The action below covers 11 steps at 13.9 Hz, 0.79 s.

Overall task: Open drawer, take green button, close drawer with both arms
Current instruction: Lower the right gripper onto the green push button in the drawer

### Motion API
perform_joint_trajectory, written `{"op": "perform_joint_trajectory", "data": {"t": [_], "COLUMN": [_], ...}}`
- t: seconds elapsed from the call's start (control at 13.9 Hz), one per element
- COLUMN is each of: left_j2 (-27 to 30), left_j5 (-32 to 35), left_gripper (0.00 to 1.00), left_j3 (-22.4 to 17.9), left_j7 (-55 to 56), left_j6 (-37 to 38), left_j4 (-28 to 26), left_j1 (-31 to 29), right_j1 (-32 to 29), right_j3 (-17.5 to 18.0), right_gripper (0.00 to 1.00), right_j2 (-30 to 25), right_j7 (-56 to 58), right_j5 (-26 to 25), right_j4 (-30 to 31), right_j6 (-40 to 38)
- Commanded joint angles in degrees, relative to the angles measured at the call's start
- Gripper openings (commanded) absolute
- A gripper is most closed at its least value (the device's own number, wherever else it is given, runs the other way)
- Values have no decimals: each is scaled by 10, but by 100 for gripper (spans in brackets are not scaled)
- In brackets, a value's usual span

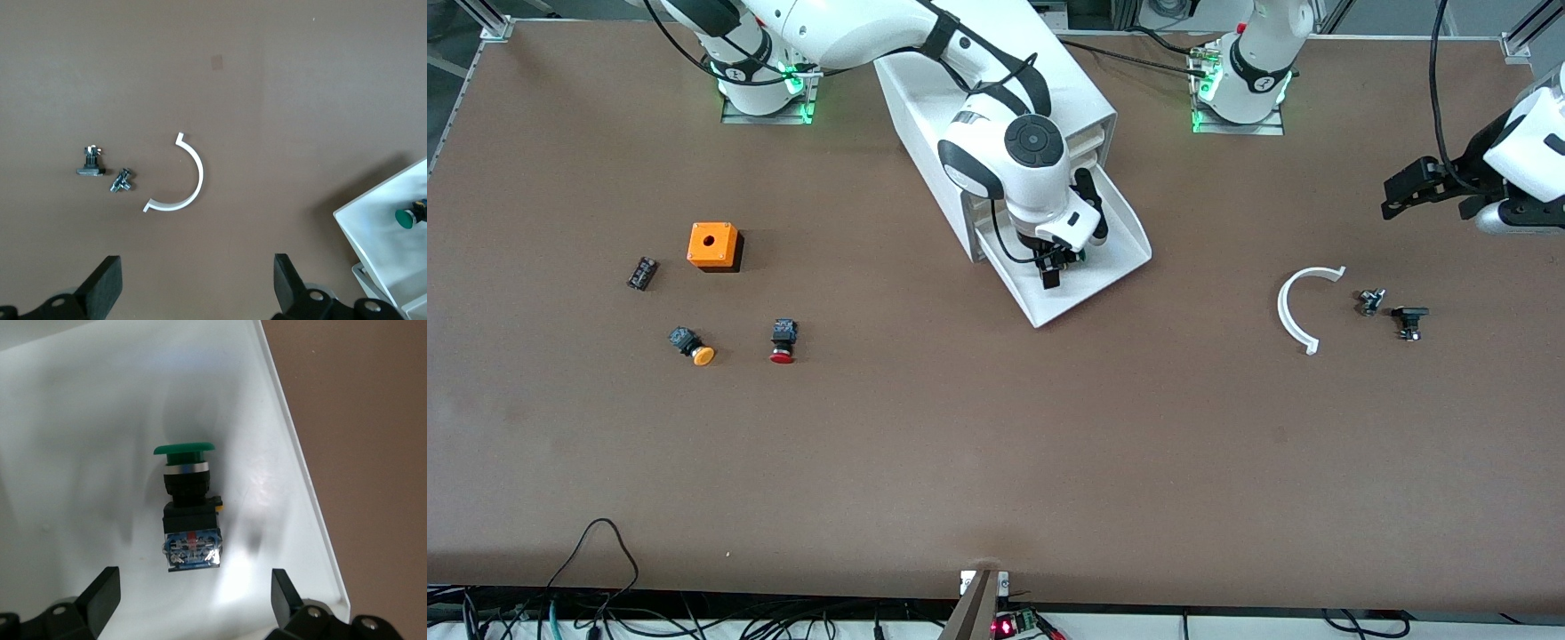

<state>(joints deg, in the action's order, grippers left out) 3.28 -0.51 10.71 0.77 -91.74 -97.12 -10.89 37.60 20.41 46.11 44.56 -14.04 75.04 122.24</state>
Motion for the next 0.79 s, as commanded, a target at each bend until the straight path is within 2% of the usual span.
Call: {"op": "perform_joint_trajectory", "data": {"t": [0.0,0.72], "left_j2": [-24,-24], "left_j5": [5,5], "left_gripper": [100,100], "left_j3": [3,3], "left_j7": [3,4], "left_j6": [3,5], "left_j4": [32,32], "left_j1": [0,-1], "right_j1": [7,22], "right_j3": [4,4], "right_gripper": [100,100], "right_j2": [20,28], "right_j7": [-8,-44], "right_j5": [-14,-16], "right_j4": [-20,-21], "right_j6": [0,8]}}
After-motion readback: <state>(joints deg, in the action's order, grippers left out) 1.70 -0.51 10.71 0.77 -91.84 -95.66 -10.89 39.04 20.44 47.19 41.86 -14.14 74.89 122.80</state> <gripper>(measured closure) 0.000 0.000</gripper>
